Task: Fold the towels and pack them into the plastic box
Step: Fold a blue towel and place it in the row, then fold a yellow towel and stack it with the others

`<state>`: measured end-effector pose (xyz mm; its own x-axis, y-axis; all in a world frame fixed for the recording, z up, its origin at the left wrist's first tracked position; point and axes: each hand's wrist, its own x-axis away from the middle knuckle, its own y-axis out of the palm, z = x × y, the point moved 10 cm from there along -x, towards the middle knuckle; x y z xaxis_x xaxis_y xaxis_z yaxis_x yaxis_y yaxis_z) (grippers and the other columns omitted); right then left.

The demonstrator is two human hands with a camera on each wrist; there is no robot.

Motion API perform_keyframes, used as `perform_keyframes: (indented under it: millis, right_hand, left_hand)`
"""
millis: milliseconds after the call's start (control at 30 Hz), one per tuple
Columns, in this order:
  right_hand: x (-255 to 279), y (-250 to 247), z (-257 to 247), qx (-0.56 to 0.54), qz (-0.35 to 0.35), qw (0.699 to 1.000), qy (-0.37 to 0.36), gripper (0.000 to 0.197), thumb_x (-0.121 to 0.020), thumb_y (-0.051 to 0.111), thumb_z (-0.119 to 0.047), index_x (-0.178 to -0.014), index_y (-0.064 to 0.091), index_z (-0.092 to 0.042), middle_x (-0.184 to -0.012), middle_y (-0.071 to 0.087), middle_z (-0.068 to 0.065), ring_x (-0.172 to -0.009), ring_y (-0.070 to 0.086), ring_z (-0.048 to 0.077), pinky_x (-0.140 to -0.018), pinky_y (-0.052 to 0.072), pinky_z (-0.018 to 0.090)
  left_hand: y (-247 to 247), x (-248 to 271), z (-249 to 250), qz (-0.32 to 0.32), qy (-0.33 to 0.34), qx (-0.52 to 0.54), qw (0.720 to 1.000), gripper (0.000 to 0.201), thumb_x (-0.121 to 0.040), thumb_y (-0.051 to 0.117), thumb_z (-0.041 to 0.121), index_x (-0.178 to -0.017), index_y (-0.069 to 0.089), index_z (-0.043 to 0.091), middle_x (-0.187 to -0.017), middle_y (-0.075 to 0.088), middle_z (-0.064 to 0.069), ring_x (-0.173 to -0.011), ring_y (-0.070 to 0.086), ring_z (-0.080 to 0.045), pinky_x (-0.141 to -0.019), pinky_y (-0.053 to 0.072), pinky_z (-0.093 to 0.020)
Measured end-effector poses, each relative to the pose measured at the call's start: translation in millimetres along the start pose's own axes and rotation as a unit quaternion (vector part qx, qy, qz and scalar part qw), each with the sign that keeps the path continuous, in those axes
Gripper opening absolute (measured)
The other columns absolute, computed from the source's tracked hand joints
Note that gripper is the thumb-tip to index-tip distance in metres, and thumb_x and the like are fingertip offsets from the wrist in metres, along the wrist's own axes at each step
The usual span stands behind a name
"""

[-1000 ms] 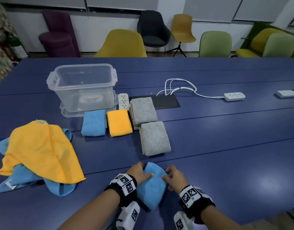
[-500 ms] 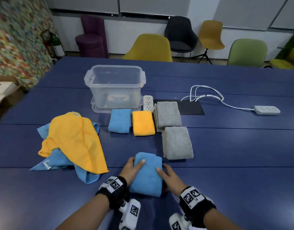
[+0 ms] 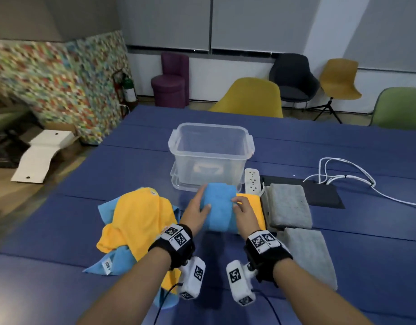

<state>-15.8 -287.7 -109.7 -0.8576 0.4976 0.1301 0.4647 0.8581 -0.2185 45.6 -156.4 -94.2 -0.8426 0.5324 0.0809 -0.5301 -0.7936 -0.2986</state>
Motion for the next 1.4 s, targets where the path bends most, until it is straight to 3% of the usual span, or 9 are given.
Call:
perform_keyframes:
  millis: [100, 233, 333, 433, 600, 833, 967, 1267, 1400]
  right_hand:
    - [-21.9, 22.6, -6.3, 0.057, -0.033, 0.998, -0.005, 0.033, -0.095, 0.045, -0.006, -0.128, 0.044, -0.009, -0.133, 0.043, 0.011, -0.123, 0.044, 0.024, -0.105, 0.034, 0.032]
    - [-47.6, 40.5, 15.0, 0.228, -0.035, 0.973, -0.003, 0.049, -0.1, 0.034, -0.013, -0.146, 0.019, -0.006, -0.153, 0.013, 0.014, -0.142, 0.018, 0.024, -0.112, 0.014, 0.021]
    - [-54.2, 49.2, 37.3, 0.398, -0.026, 0.917, -0.002, 0.048, -0.098, 0.037, -0.014, -0.145, 0.024, -0.013, -0.152, 0.019, 0.02, -0.13, 0.038, 0.033, -0.107, 0.031, 0.031]
    - [-67.3, 59.9, 50.6, 0.471, -0.04, 0.881, 0.011, 0.059, -0.068, 0.07, -0.021, -0.124, 0.052, -0.012, -0.117, 0.06, 0.029, -0.079, 0.068, 0.032, -0.067, 0.055, 0.032]
    - [-69.0, 57.1, 53.6, 0.494, -0.06, 0.866, 0.042, 0.053, -0.102, 0.024, -0.023, -0.149, 0.003, -0.012, -0.156, 0.0, 0.017, -0.137, 0.026, 0.03, -0.11, 0.022, 0.031]
    - [-8.6, 41.6, -12.8, 0.402, 0.041, 0.904, -0.14, 0.043, -0.093, 0.043, -0.018, -0.136, 0.041, -0.012, -0.147, 0.032, 0.012, -0.128, 0.038, 0.032, -0.102, 0.034, 0.04]
    - [37.4, 76.3, -9.8, 0.388, -0.084, 0.896, -0.197, 0.03, -0.09, 0.046, -0.01, -0.118, 0.057, -0.012, -0.122, 0.055, 0.006, -0.111, 0.052, 0.026, -0.095, 0.044, 0.037]
    - [79.4, 90.2, -14.6, 0.097, -0.193, 0.975, -0.048, 0.034, -0.098, 0.045, -0.018, -0.131, 0.047, -0.01, -0.128, 0.055, 0.003, -0.118, 0.052, 0.014, -0.093, 0.042, 0.019]
    - [85.1, 74.5, -36.4, -0.01, -0.185, 0.981, -0.062, 0.025, -0.091, 0.057, -0.011, -0.116, 0.052, -0.011, -0.098, 0.06, -0.002, -0.09, 0.056, 0.009, -0.081, 0.046, 0.019]
  left_hand:
    - [-11.4, -39.4, -9.3, 0.016, 0.023, -0.088, 0.996, 0.049, -0.097, 0.042, 0.008, -0.144, 0.029, 0.015, -0.146, 0.035, -0.007, -0.137, 0.032, -0.02, -0.105, 0.021, -0.016]
    - [-5.7, -74.9, -42.0, 0.005, 0.003, -0.148, 0.989, 0.048, -0.099, 0.037, 0.011, -0.145, 0.025, 0.013, -0.15, 0.027, -0.014, -0.139, 0.029, -0.024, -0.111, 0.019, -0.022]
    - [8.1, -86.4, -78.7, -0.031, -0.029, -0.295, 0.954, 0.051, -0.101, 0.032, 0.021, -0.149, 0.014, 0.02, -0.153, 0.022, -0.01, -0.136, 0.03, -0.027, -0.111, 0.023, -0.027]
    - [11.0, -93.8, -101.1, -0.042, -0.069, -0.35, 0.933, 0.053, -0.101, 0.028, 0.026, -0.149, 0.007, 0.029, -0.156, 0.016, -0.004, -0.136, 0.029, -0.027, -0.112, 0.026, -0.032]
    - [7.5, -93.4, -93.9, -0.06, -0.076, -0.355, 0.93, 0.049, -0.1, 0.032, 0.031, -0.147, 0.018, 0.032, -0.154, 0.021, -0.004, -0.134, 0.032, -0.03, -0.11, 0.029, -0.037]
    - [-106.7, -28.3, -35.4, 0.248, -0.031, -0.491, 0.834, 0.047, -0.07, 0.074, 0.017, -0.115, 0.061, 0.018, -0.135, 0.048, -0.014, -0.127, 0.042, -0.035, -0.098, 0.035, -0.051]
    - [-146.9, 10.4, -85.4, 0.184, -0.257, -0.454, 0.833, 0.06, -0.091, 0.05, 0.022, -0.144, 0.023, 0.021, -0.145, 0.031, -0.013, -0.132, 0.031, -0.033, -0.102, 0.031, -0.045]
    - [-92.9, 71.0, 10.0, 0.174, -0.079, -0.371, 0.909, 0.031, -0.089, 0.054, 0.039, -0.111, 0.052, 0.017, -0.109, 0.059, -0.002, -0.1, 0.058, -0.024, -0.072, 0.043, -0.032]
    - [-54.9, 100.3, 22.6, 0.155, -0.058, -0.24, 0.957, 0.022, -0.093, 0.05, 0.034, -0.103, 0.053, 0.015, -0.092, 0.06, -0.002, -0.088, 0.058, -0.025, -0.069, 0.042, -0.031]
